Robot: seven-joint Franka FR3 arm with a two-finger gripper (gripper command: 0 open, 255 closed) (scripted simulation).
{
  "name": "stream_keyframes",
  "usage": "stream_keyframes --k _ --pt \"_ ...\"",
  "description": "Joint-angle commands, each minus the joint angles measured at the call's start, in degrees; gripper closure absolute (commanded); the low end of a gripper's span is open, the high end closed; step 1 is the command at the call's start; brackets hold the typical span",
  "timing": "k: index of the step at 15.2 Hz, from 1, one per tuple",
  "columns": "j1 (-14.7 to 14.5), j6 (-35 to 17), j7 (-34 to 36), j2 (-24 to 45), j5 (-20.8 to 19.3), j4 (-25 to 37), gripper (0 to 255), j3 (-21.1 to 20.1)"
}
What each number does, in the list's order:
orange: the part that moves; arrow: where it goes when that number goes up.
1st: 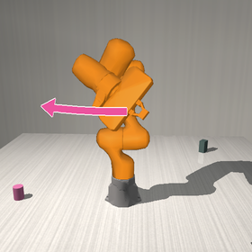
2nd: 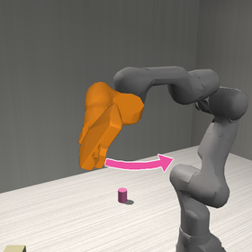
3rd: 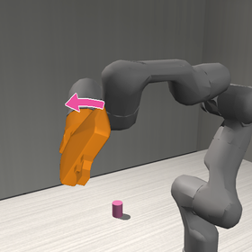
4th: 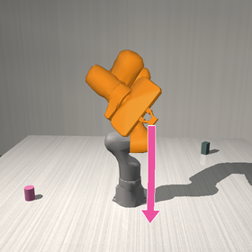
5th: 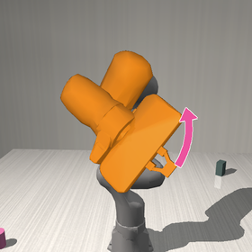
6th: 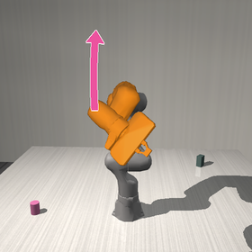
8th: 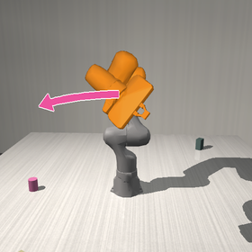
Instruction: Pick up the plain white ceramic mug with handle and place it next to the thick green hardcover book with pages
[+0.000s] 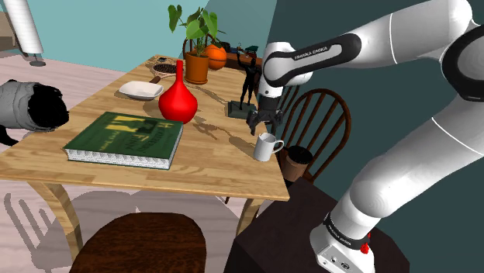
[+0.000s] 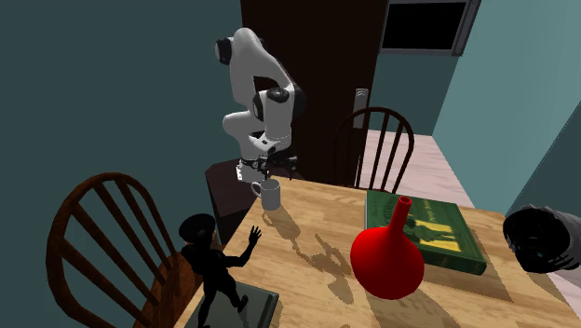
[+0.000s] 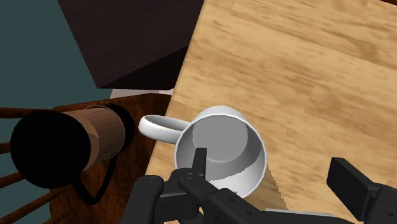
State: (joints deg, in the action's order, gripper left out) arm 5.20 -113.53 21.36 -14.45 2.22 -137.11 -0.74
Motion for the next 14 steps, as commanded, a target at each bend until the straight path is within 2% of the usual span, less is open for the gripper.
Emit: stream_keyframes --k 1,8,14 --pt "0.24 -2.0 1.01 2.99 0.78 0.65 0 0.2" --pt "0.08 -8.26 0.9 5.14 1.04 -3.45 0 0.04" --pt "0.08 -8.26 0.9 5.14 1.04 -3.45 0 0.04"
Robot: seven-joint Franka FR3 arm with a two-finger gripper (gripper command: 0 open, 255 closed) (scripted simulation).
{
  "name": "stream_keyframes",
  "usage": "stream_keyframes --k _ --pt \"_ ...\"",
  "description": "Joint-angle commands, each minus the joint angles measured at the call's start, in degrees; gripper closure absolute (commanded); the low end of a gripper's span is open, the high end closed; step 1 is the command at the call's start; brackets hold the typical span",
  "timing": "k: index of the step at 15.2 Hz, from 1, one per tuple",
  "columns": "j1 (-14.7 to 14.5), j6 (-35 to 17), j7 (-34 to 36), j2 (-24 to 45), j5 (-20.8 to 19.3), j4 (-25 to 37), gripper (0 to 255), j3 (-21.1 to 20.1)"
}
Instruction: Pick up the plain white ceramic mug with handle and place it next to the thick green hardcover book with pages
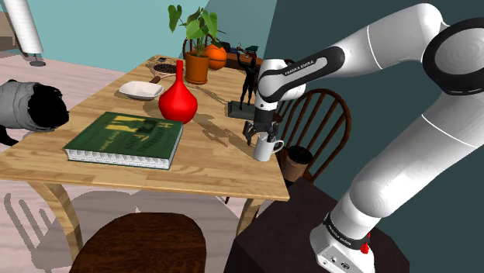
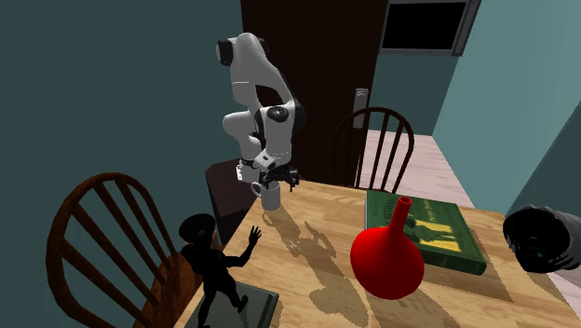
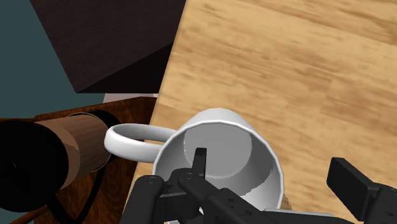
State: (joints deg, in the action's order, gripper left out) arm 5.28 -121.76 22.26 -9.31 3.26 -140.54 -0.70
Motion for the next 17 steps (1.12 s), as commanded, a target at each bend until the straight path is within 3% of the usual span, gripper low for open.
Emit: stream_keyframes --k 1,2,3,12,17 --pt "0.0 -0.03 0.0 0.0 0.0 -0.02 0 0.0" --pt "0.0 -0.01 0.0 0.0 0.0 -0.01 0 0.0" --pt "0.0 -0.01 0.0 0.0 0.0 -0.01 255 0.0" --pt "0.0 -0.03 0.0 0.0 0.0 -0.02 255 0.0" --pt "0.03 4.14 0.2 -2.28 -0.12 1.86 255 0.02"
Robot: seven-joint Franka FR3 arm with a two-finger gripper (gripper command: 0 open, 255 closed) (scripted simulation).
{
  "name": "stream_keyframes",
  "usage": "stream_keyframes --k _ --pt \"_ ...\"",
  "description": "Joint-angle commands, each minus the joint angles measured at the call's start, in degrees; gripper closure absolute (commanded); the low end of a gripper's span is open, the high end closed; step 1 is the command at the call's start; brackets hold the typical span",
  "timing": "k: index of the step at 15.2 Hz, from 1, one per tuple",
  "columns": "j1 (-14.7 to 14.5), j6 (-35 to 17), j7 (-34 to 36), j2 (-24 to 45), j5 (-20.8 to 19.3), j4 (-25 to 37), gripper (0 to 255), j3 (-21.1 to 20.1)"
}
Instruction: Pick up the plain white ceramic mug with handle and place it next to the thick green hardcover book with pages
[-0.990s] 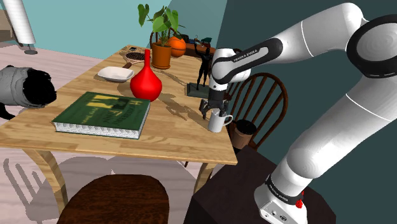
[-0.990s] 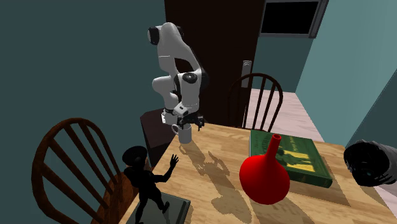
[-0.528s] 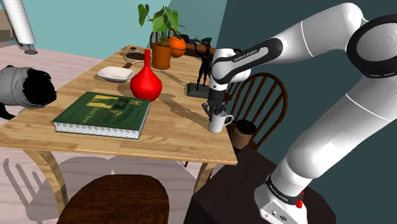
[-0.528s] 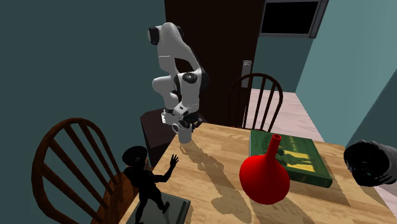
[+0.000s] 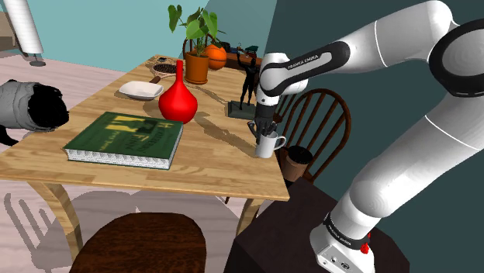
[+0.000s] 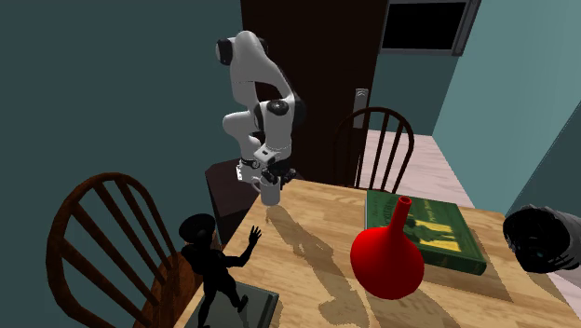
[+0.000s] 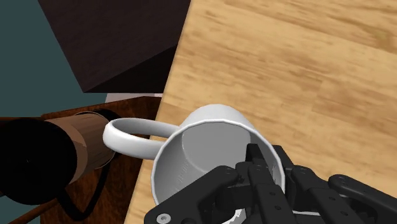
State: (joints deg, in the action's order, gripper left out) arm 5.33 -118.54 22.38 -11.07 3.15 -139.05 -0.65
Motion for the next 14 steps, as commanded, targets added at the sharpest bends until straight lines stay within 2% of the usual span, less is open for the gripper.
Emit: stream_keyframes --k 1,14 --pt "-0.01 1.75 0.12 -0.94 -0.03 0.79 255 -0.02" --pt "0.05 12.29 0.57 -5.04 -0.25 7.24 255 0.06"
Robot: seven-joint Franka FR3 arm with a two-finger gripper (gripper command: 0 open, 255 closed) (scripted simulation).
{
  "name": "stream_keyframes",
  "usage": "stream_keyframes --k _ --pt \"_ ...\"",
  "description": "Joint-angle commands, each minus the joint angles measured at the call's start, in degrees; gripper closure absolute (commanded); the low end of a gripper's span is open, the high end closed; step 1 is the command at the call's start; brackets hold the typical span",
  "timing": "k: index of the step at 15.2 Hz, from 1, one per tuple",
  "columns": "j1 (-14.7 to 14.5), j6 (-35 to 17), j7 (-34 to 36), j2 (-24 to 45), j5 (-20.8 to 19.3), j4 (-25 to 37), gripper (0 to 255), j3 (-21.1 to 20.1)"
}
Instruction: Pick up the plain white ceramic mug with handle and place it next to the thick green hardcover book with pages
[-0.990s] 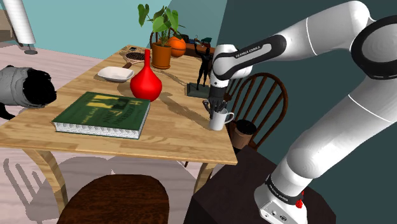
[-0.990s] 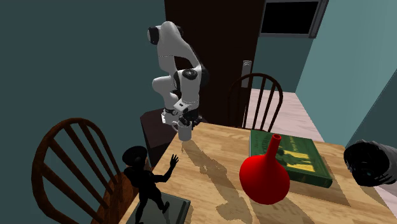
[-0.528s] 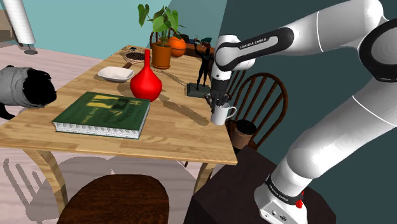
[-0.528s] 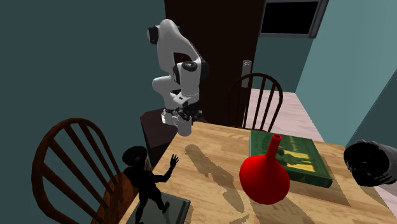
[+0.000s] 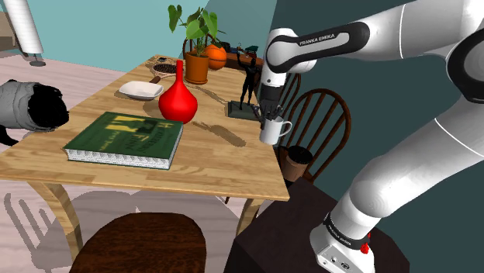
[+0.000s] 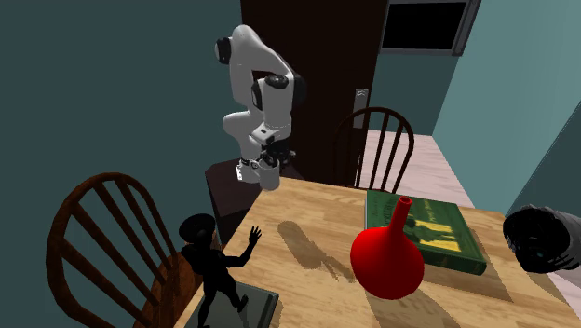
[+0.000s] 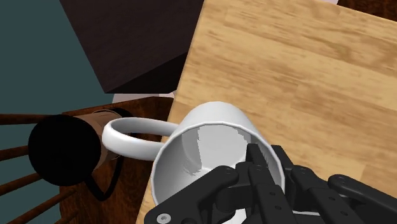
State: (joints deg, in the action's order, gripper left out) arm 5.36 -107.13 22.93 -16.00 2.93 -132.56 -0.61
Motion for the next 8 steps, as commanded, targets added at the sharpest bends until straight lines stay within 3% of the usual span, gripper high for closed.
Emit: stream_keyframes --k 1,8 --pt "0.02 1.68 0.05 -0.33 -0.04 1.33 255 0.02" --pt "0.04 7.19 0.27 -1.48 -0.11 5.69 255 0.07"
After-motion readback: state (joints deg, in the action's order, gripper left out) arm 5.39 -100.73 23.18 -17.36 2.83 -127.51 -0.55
